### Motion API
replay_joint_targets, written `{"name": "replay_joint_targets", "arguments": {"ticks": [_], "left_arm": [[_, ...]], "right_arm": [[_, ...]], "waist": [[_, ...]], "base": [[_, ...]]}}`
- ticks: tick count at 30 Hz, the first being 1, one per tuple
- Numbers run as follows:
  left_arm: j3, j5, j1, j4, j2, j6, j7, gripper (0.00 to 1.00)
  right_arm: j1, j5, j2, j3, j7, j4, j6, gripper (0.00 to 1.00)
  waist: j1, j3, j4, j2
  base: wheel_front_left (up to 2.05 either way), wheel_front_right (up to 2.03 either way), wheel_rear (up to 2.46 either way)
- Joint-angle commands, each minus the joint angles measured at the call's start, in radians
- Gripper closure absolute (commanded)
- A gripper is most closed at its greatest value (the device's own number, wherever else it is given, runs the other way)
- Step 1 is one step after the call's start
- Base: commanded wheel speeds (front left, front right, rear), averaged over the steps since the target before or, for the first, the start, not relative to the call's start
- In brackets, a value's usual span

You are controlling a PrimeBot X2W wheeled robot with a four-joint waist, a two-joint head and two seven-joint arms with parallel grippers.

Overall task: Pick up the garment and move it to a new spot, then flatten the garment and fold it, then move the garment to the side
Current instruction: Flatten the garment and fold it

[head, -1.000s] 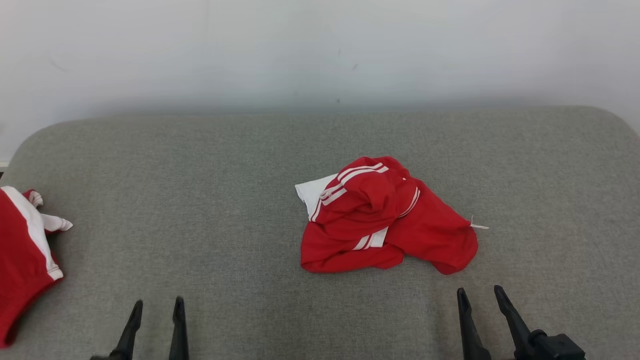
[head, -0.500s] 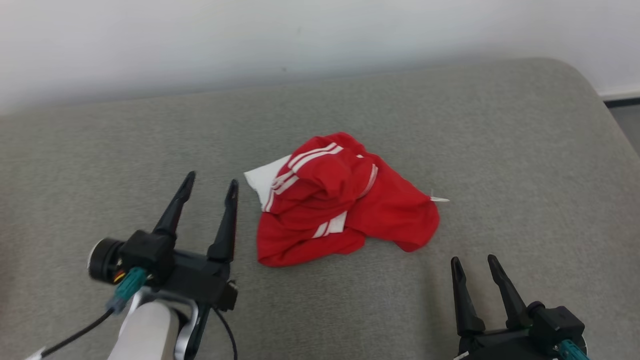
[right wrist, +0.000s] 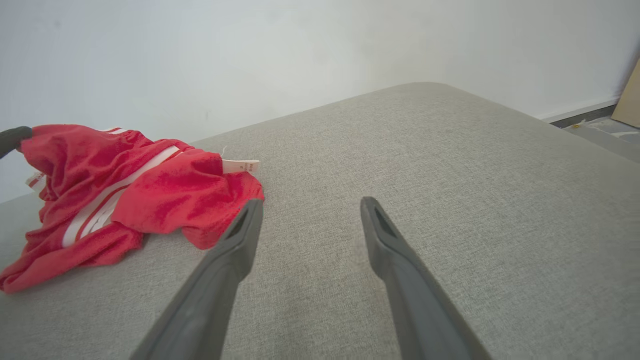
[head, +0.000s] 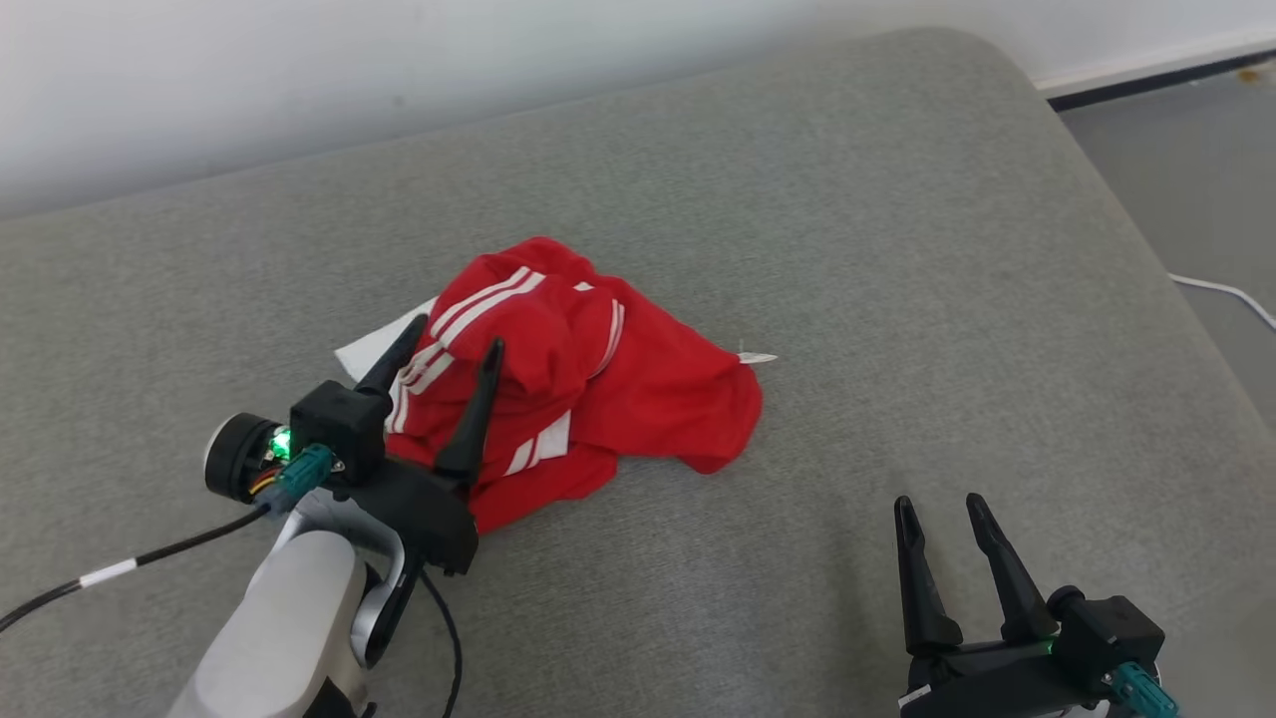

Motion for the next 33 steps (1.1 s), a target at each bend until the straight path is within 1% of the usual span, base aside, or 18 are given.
{"name": "replay_joint_targets", "arguments": {"ticks": [1, 3, 4, 5, 6, 7, 10, 13, 17, 19, 20, 26, 29, 33], "left_arm": [[-0.01, -0.012, -0.01, 0.021, 0.004, 0.002, -0.003, 0.0], [-0.035, -0.036, -0.025, 0.067, 0.01, 0.002, -0.003, 0.0], [-0.048, -0.042, -0.03, 0.097, 0.013, 0.002, -0.003, 0.12], [-0.066, -0.048, -0.04, 0.12, 0.016, 0.002, -0.003, 0.56], [-0.077, -0.058, -0.052, 0.132, 0.015, 0.002, -0.003, 0.82], [-0.086, -0.066, -0.059, 0.142, 0.015, 0.002, -0.003, 1.0], [-0.11, -0.079, -0.07, 0.137, 0.002, 0.002, -0.003, 1.0], [-0.122, -0.074, -0.094, 0.089, -0.014, 0.002, -0.003, 1.0], [-0.108, -0.055, -0.094, -0.004, -0.041, 0.002, -0.003, 1.0], [-0.097, -0.042, -0.07, -0.058, -0.043, 0.002, -0.003, 1.0], [-0.077, -0.04, -0.03, -0.103, -0.04, 0.002, -0.003, 1.0], [0.005, -0.003, 0.142, -0.229, 0.008, 0.005, -0.003, 1.0], [0.048, 0.003, 0.241, -0.28, 0.035, 0.009, -0.003, 1.0], [0.125, -0.009, 0.371, -0.327, 0.05, 0.023, -0.003, 1.0]], "right_arm": [[-0.005, 0.005, 0.003, 0.001, 0.0, 0.001, -0.002, 0.0], [0.002, 0.008, 0.003, -0.001, 0.0, 0.0, -0.002, 0.0], [0.006, 0.007, 0.003, 0.0, 0.0, 0.0, -0.002, 0.0], [0.009, 0.007, 0.003, -0.001, 0.0, 0.001, -0.002, 0.0], [0.012, 0.006, 0.003, -0.001, 0.0, 0.001, -0.002, 0.0], [0.014, 0.006, 0.003, -0.002, 0.0, 0.002, -0.002, 0.0], [0.02, -0.003, 0.003, -0.01, 0.0, -0.001, -0.002, 0.0], [0.026, -0.015, 0.003, -0.016, 0.0, -0.003, -0.002, 0.0], [0.051, -0.035, 0.003, -0.024, 0.0, -0.002, -0.002, 0.0], [0.061, -0.04, 0.002, -0.03, 0.0, -0.001, -0.002, 0.0], [0.071, -0.044, 0.003, -0.031, 0.0, -0.002, -0.002, 0.0], [0.096, -0.053, 0.002, -0.026, 0.0, -0.006, -0.002, 0.0], [0.102, -0.054, 0.003, -0.031, 0.0, -0.006, -0.002, 0.0], [0.101, -0.056, 0.002, -0.029, 0.0, -0.006, -0.002, 0.0]], "waist": [[-0.0002, 0.012, -0.033, -0.0001], [-0.0002, 0.009, -0.041, -0.0001], [-0.0002, 0.007, -0.043, -0.0001], [-0.0002, 0.004, -0.044, -0.0001], [-0.0002, 0.002, -0.045, -0.0001], [-0.0002, 0.0, -0.044, -0.0001], [-0.0002, -0.011, -0.033, -0.0001], [-0.0002, -0.029, -0.007, -0.0001], [-0.0002, -0.066, 0.054, -0.0001], [-0.0002, -0.084, 0.09, -0.0001], [-0.0002, -0.101, 0.13, -0.0001], [-0.0002, -0.134, 0.233, -0.0001], [-0.0002, -0.134, 0.276, -0.0001], [-0.0002, -0.126, 0.307, -0.0001]], "base": [[0.0, 0.0, 0.0], [0.0, 0.0, 0.0], [0.0, 0.0, 0.0], [0.0, 0.0, 0.0], [0.0, 0.0, 0.0], [0.0, 0.0, 0.0], [0.0, 0.0, 0.0], [0.0, 0.0, 0.0], [0.0, 0.0, 0.0], [0.0, 0.0, 0.0], [0.0, 0.0, 0.0], [0.0, 0.0, 0.0], [0.0, 0.0, 0.0], [0.0, 0.0, 0.0]]}}
